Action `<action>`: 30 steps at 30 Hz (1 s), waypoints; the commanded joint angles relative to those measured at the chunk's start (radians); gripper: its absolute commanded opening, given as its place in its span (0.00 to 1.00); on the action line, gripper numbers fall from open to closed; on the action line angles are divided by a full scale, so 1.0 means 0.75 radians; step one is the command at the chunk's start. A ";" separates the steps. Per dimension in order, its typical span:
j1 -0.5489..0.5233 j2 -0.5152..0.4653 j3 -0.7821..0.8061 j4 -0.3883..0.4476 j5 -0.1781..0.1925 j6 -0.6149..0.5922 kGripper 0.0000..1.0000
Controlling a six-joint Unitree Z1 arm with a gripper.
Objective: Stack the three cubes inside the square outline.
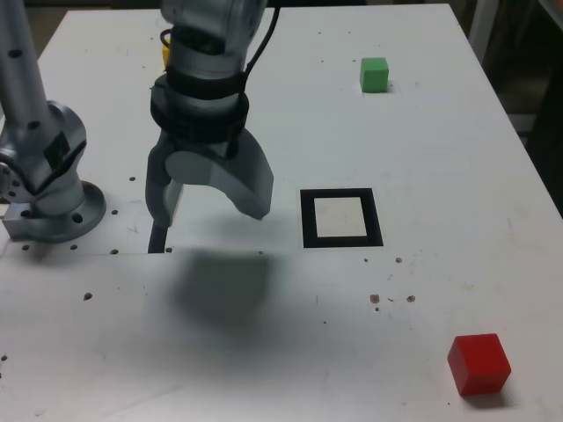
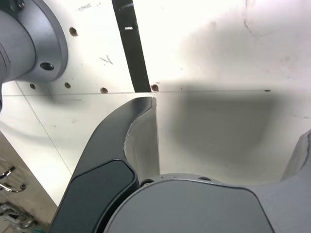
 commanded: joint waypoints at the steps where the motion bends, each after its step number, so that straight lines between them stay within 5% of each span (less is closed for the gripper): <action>1: -0.016 0.017 -0.034 0.027 -0.002 -0.024 0.99; 30: -0.175 0.272 -0.517 0.250 0.001 -0.206 0.99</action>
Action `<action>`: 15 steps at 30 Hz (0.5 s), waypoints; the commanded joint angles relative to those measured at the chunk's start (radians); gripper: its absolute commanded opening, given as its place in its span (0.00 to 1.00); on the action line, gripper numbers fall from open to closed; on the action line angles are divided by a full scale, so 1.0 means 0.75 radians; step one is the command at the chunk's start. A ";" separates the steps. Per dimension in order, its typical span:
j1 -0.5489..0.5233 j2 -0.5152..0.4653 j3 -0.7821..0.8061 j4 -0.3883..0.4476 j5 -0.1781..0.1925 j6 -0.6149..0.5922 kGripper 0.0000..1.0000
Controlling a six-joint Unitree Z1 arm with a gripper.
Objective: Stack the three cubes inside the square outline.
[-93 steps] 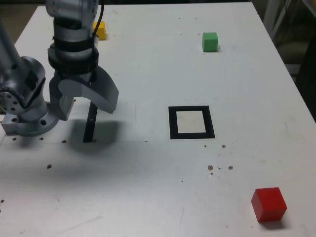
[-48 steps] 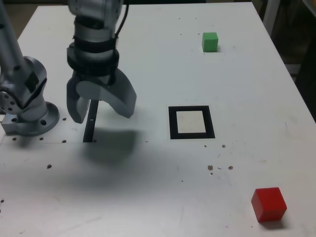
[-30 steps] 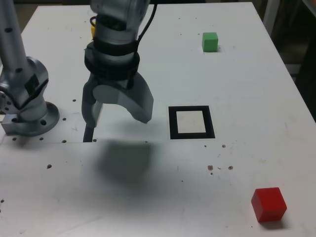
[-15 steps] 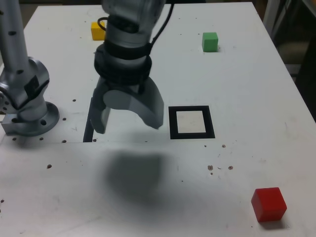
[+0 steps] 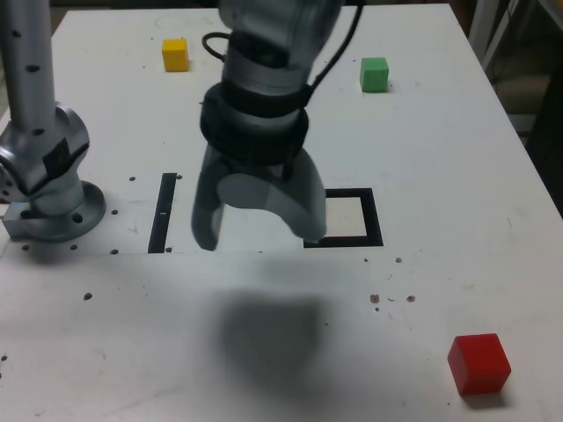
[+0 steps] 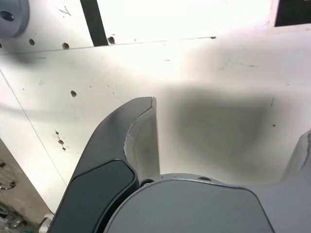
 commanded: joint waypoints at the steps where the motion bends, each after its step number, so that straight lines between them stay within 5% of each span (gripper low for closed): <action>1: -0.009 0.027 -0.044 0.023 0.003 -0.007 0.99; 15: -0.043 0.253 -0.416 0.191 0.017 -0.034 0.99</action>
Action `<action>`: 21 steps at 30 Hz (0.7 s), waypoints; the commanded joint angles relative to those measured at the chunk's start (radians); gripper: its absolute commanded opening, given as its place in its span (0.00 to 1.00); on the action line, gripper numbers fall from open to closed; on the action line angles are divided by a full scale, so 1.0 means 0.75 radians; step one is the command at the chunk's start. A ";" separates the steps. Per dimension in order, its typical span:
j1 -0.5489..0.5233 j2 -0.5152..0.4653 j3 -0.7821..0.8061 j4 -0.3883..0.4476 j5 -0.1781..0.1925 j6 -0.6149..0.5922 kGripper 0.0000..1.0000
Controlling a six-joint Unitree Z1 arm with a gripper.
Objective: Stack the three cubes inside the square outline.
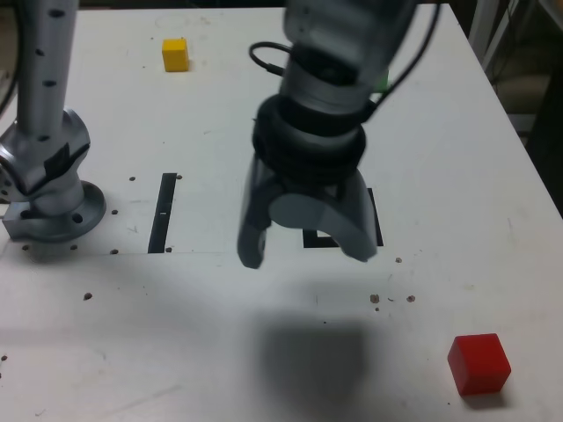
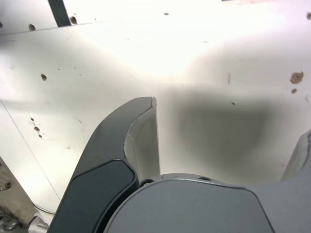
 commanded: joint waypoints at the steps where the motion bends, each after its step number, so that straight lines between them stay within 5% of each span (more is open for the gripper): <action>1: -0.013 0.050 -0.078 0.040 0.005 -0.008 0.99; 21: -0.064 0.288 -0.522 0.133 0.011 -0.055 0.99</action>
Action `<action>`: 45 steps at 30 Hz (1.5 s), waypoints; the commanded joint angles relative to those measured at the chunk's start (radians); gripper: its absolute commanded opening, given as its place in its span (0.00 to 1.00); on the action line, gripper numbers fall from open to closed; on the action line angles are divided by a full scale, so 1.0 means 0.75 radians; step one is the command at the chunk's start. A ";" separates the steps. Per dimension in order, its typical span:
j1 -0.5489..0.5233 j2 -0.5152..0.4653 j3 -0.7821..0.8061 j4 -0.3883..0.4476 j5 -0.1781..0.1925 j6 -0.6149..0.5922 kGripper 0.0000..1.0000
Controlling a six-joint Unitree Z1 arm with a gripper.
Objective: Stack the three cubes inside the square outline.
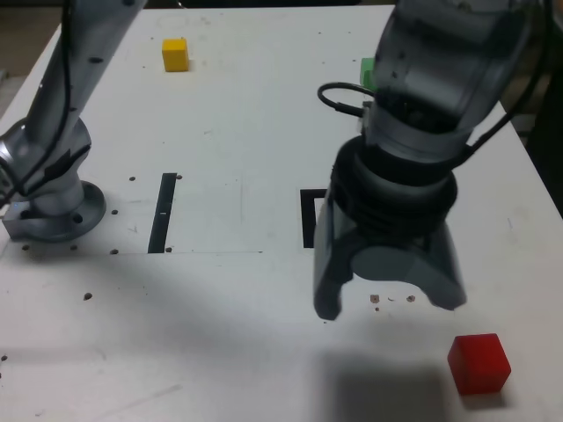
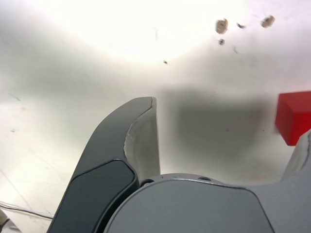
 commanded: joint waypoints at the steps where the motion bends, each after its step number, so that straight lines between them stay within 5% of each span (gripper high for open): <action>1: -0.006 0.021 -0.032 0.021 0.004 -0.006 0.99; 21: -0.019 0.208 -0.340 0.022 0.057 -0.075 0.99; 45: 0.041 0.386 -0.495 0.022 0.030 -0.064 0.98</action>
